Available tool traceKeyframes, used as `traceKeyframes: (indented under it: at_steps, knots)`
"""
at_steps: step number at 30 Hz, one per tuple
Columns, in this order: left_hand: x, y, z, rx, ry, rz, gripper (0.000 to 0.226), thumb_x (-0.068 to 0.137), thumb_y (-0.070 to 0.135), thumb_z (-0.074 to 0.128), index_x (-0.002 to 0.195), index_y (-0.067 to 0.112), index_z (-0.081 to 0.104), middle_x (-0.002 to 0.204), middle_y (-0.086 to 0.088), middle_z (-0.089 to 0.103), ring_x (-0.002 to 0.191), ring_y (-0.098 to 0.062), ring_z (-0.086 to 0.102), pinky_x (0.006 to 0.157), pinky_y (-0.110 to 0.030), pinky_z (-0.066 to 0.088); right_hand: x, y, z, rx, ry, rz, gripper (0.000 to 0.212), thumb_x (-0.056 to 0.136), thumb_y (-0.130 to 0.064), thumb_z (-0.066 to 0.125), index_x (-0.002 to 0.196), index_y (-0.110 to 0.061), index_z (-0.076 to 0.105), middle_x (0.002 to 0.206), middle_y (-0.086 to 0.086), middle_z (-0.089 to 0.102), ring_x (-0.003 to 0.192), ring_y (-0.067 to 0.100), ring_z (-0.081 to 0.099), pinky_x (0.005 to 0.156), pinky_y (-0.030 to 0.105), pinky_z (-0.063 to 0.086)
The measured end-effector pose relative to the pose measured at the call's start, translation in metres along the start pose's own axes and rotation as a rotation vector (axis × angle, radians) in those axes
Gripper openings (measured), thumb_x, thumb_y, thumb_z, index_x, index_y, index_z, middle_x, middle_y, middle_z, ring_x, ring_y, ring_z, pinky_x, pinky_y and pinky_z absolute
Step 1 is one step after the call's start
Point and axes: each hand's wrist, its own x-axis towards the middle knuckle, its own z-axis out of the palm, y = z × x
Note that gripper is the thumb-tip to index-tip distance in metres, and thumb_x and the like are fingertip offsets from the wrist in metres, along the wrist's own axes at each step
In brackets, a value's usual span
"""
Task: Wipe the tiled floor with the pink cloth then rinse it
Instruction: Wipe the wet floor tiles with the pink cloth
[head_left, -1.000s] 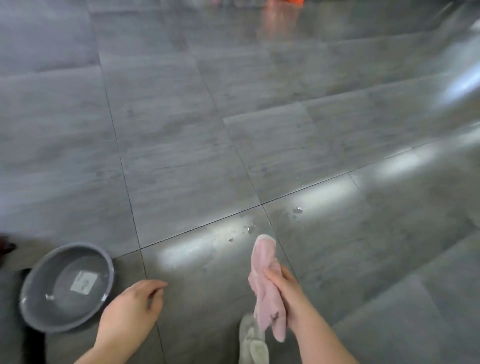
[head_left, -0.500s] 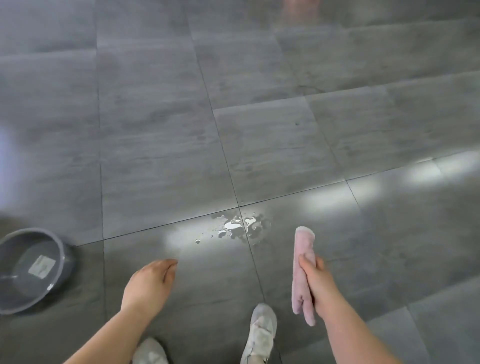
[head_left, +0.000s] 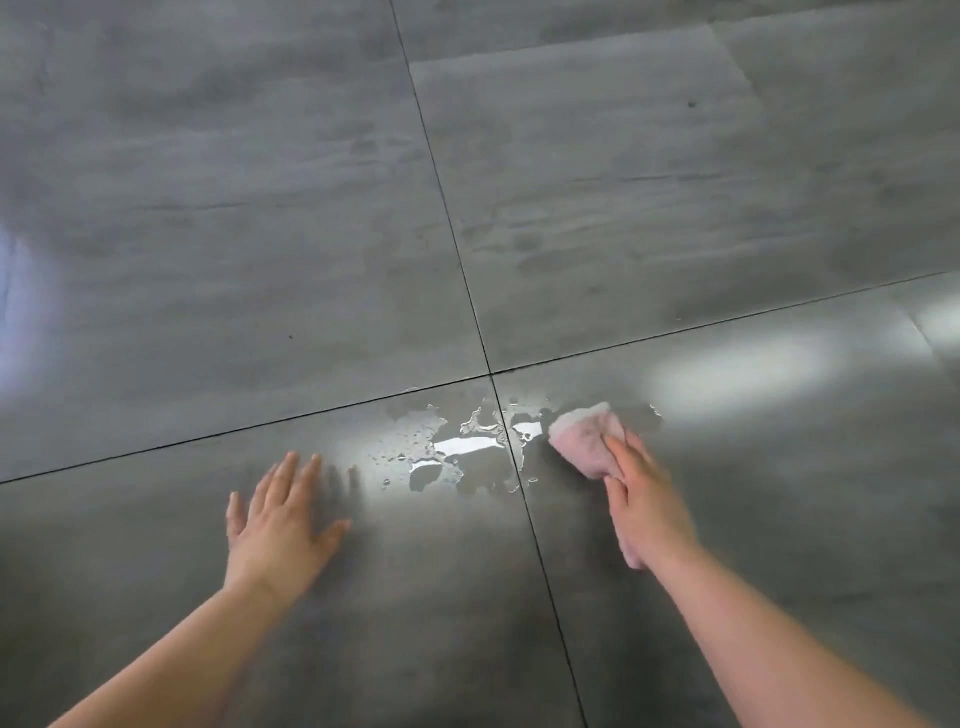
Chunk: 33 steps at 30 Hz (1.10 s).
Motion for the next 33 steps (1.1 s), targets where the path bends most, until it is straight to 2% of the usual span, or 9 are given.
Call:
traceKeyframes:
  at_steps: [4,8,11,16,18,21,25,29,33]
  knots:
    - [0.039,-0.026,0.039,-0.042,-0.046,-0.120,0.105,0.069,0.060,0.062,0.144,0.024,-0.002,0.156,0.001,-0.007,0.145,-0.016,-0.009,0.116,-0.047,-0.003,0.047,0.016,0.038,0.335,0.368,0.162,0.047,0.092,-0.012,0.042,0.139,-0.014,0.036,0.141,0.016,0.041,0.126,0.033,0.042,0.101,0.040,0.035]
    - [0.037,-0.049,0.043,0.049,-0.179,-0.050,0.116,0.066,0.057,0.068,0.144,0.024,-0.011,0.155,0.001,-0.016,0.143,-0.016,-0.016,0.118,-0.040,-0.003,0.050,-0.002,0.063,0.124,0.223,0.094,0.070,0.088,-0.017,0.052,0.147,-0.011,0.015,0.148,0.021,0.024,0.136,0.036,0.024,0.110,0.046,0.028]
    - [0.036,-0.049,0.044,0.057,-0.191,-0.025,0.119,0.067,0.054,0.068,0.141,0.021,-0.019,0.153,0.001,-0.022,0.142,-0.018,-0.020,0.118,-0.038,-0.004,0.026,-0.034,0.103,-0.208,0.141,-0.292,0.061,0.077,-0.022,0.052,0.136,-0.018,0.036,0.138,0.018,0.040,0.131,0.036,0.024,0.097,0.048,0.045]
    - [0.044,-0.061,0.050,0.053,-0.178,-0.005,0.138,0.050,0.072,0.062,0.124,0.010,-0.036,0.131,0.013,-0.035,0.132,-0.008,-0.030,0.115,-0.037,-0.014,0.058,-0.067,0.124,-0.654,-0.082,-0.737,0.057,0.070,-0.041,0.035,0.123,-0.029,0.050,0.129,0.007,0.060,0.132,0.029,0.027,0.109,0.037,0.006]
    - [0.046,-0.069,0.055,0.038,-0.093,0.066,0.140,0.031,0.080,0.040,0.128,0.009,-0.030,0.140,0.006,-0.027,0.133,-0.005,-0.027,0.111,-0.032,-0.019,0.087,-0.057,0.103,-0.688,-0.003,-0.678,0.061,0.072,-0.040,0.032,0.130,-0.023,0.043,0.131,0.009,0.058,0.129,0.026,0.033,0.110,0.035,0.003]
    - [0.053,-0.082,0.065,0.163,-0.123,0.117,0.128,0.031,0.083,0.025,0.137,0.011,0.031,0.136,-0.016,0.048,0.132,-0.023,0.018,0.111,-0.024,-0.015,0.119,-0.056,0.074,-0.460,0.157,-0.277,0.063,0.085,-0.040,0.024,0.144,-0.017,0.029,0.151,0.016,0.028,0.142,0.033,0.018,0.115,0.039,0.002]
    - [0.058,-0.094,0.074,0.126,-0.201,0.143,0.129,0.033,0.087,0.022,0.142,0.016,0.025,0.135,-0.007,0.047,0.144,-0.016,-0.011,0.113,-0.027,-0.010,0.121,-0.110,0.098,-0.343,0.235,0.026,0.056,0.096,-0.031,0.033,0.147,-0.017,0.014,0.155,0.015,0.008,0.143,0.033,0.004,0.116,0.044,0.004]
    - [0.058,-0.095,0.074,0.076,-0.171,0.148,0.131,0.033,0.088,0.022,0.144,0.021,0.001,0.134,-0.005,0.036,0.143,-0.013,-0.017,0.114,-0.028,-0.009,0.092,-0.164,0.156,-0.392,0.009,-0.505,0.054,0.094,-0.027,0.027,0.147,-0.030,0.018,0.158,0.007,0.007,0.144,0.033,0.006,0.116,0.043,0.006]
    - [0.059,-0.096,0.073,0.059,-0.154,0.144,0.132,0.032,0.088,0.022,0.144,0.021,0.000,0.133,-0.004,0.036,0.143,-0.012,-0.017,0.113,-0.028,-0.009,0.091,-0.163,0.161,-0.605,-0.122,-0.842,0.056,0.067,-0.035,0.033,0.112,-0.032,0.066,0.124,0.002,0.064,0.113,0.023,0.062,0.100,0.037,0.029]
